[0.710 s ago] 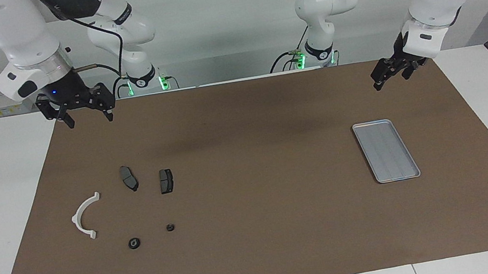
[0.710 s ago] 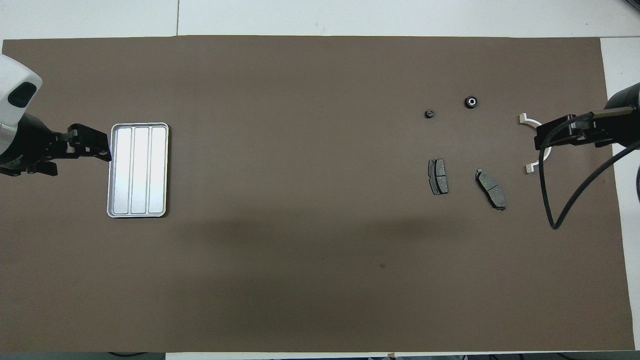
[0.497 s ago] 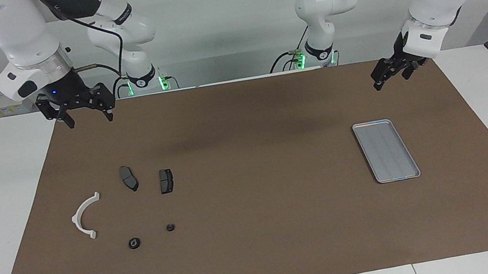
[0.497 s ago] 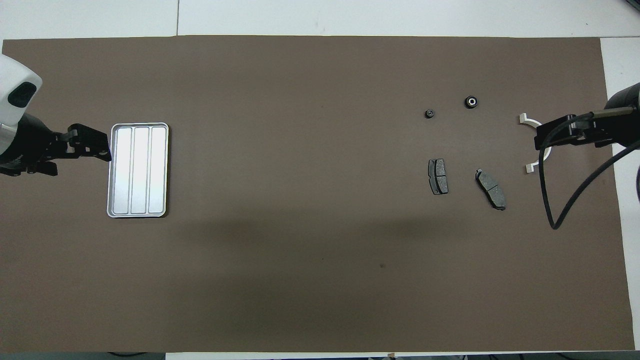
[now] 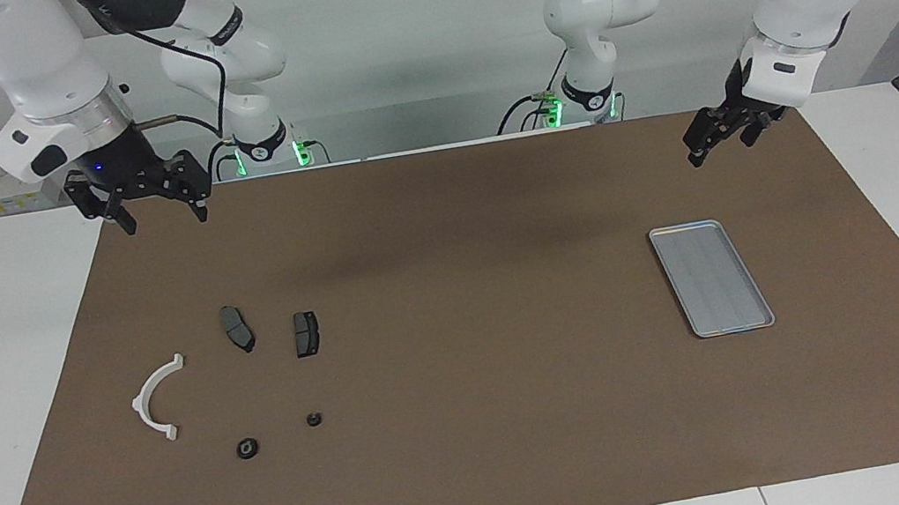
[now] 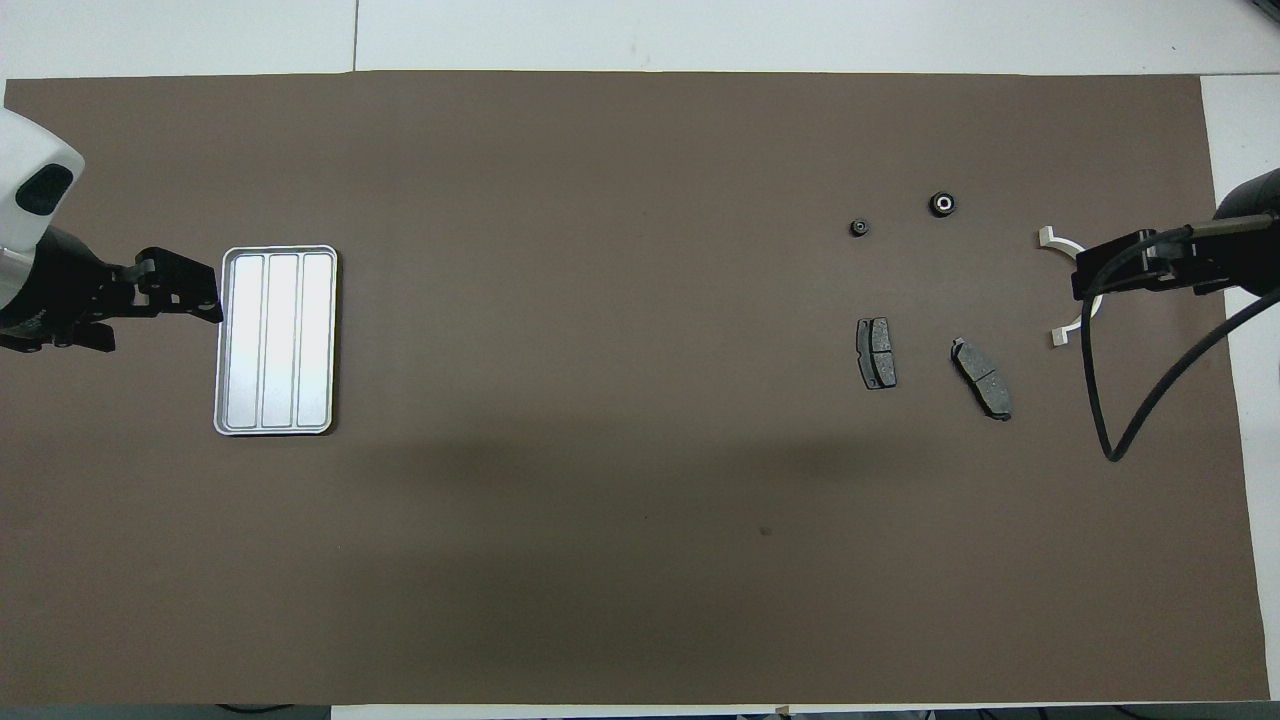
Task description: Pick bearing gear from pile to tray
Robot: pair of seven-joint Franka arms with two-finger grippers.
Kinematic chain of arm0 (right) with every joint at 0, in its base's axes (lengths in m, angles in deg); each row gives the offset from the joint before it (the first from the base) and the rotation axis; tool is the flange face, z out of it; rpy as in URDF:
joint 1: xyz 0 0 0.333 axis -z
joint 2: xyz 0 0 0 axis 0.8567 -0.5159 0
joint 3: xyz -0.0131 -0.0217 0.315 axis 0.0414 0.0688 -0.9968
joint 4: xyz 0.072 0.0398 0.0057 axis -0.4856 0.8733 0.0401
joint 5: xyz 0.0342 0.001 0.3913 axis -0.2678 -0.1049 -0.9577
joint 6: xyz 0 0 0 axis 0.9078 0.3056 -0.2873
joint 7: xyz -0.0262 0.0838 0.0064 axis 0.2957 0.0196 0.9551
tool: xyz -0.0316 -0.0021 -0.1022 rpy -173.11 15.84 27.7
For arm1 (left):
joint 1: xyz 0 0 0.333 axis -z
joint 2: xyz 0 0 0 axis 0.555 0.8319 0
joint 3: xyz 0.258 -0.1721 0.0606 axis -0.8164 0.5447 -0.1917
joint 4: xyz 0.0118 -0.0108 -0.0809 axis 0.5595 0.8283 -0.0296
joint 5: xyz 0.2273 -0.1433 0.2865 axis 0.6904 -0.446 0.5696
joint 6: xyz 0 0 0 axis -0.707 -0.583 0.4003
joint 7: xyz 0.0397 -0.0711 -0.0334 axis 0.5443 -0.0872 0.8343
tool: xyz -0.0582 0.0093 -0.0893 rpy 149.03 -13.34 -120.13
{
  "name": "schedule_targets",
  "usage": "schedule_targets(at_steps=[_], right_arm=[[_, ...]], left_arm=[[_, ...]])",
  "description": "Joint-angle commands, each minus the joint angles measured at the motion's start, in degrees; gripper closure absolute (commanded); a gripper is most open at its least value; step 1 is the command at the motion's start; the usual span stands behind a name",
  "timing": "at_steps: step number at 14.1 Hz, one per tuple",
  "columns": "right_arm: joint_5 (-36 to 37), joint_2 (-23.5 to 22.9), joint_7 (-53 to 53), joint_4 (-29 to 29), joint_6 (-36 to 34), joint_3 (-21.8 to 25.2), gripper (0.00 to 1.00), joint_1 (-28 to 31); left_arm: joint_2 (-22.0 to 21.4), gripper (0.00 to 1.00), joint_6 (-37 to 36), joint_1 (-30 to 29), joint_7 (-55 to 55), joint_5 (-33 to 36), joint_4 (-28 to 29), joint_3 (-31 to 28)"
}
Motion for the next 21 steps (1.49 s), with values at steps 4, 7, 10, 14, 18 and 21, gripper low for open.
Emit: schedule_targets(at_steps=[4,7,10,14,18,21], right_arm=[[-1.09,1.19,-1.21,1.40,1.03,-0.10,0.00,0.37],[-1.00,1.71,0.01,1.58,0.85,-0.10,0.00,0.45],[-1.00,1.89,1.43,1.93,0.94,-0.10,0.00,0.63],[-0.56,1.98,1.34,3.24,1.29,-0.18,0.00,-0.33],[-0.21,1.37,0.03,11.23,13.12,-0.36,0.00,-1.47],[1.72,-3.54,-3.93,12.66,19.21,-0.45,0.00,-2.97]], left_arm=[[-0.63,0.00,-0.87,-0.11,-0.28,-0.76,0.06,-0.01],[-0.63,0.00,-0.96,-0.11,-0.28,-0.76,0.06,-0.01],[-0.63,0.00,-0.87,-0.11,-0.28,-0.76,0.06,-0.01],[-0.63,0.00,-0.87,-0.03,-0.28,-0.76,0.06,-0.01],[-0.63,0.00,-0.87,-0.11,-0.28,-0.67,0.06,-0.01],[-0.63,0.00,-0.87,-0.11,-0.28,-0.76,0.06,-0.01]])
